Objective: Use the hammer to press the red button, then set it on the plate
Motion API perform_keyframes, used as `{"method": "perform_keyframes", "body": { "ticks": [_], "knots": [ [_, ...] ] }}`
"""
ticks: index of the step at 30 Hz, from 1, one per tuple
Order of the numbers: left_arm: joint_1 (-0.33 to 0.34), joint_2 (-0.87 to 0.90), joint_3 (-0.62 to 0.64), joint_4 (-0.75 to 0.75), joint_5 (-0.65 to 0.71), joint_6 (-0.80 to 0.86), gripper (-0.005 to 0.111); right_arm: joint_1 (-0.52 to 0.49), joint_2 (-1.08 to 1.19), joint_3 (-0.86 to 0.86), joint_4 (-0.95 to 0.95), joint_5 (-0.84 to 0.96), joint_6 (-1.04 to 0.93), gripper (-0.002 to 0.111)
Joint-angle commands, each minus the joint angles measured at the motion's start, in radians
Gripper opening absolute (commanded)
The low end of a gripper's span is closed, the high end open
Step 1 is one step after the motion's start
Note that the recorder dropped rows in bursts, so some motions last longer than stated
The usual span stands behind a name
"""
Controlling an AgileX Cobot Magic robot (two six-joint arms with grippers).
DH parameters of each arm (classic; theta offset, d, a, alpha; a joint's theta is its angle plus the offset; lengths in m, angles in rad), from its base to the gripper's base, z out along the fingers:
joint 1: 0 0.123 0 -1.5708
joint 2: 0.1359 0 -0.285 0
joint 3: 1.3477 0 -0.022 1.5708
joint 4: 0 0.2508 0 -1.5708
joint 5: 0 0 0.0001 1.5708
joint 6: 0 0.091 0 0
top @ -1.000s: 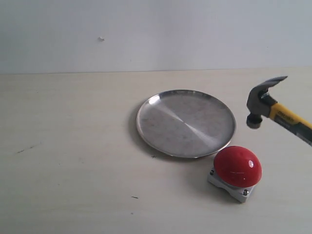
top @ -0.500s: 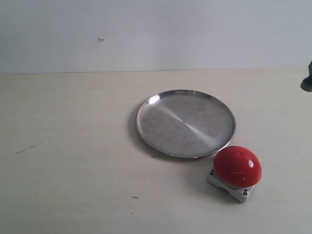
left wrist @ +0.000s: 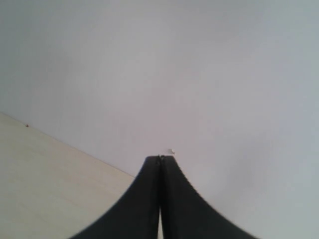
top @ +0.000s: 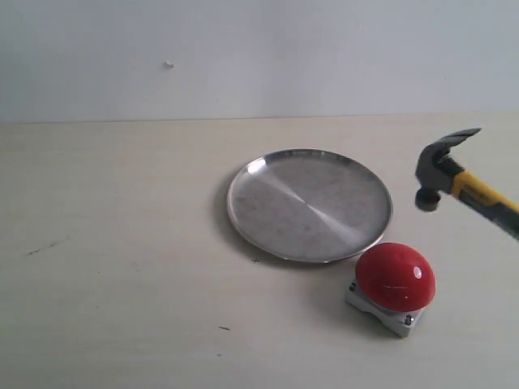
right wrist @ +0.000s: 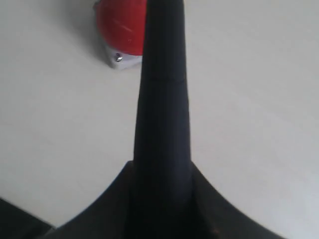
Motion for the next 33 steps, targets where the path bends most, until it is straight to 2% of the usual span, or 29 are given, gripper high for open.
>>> {"method": "perform_keyframes", "body": {
  "ticks": [1, 8, 18, 33],
  "knots": [
    [0.001, -0.006, 0.003, -0.004, -0.001, 0.007, 0.000, 0.000, 0.029, -0.013, 0.130, -0.028, -0.087, 0.000],
    [0.001, -0.006, 0.003, -0.004, -0.001, 0.007, 0.000, 0.000, 0.031, 0.002, 0.144, -0.033, -0.096, 0.000],
    [0.001, -0.006, 0.003, -0.004, -0.001, 0.007, 0.000, 0.000, 0.035, 0.039, 0.063, -0.129, -0.081, 0.000],
    [0.001, -0.006, 0.003, -0.004, -0.001, 0.007, 0.000, 0.000, 0.115, 0.039, 0.060, -0.149, -0.065, 0.000]
  ]
}}
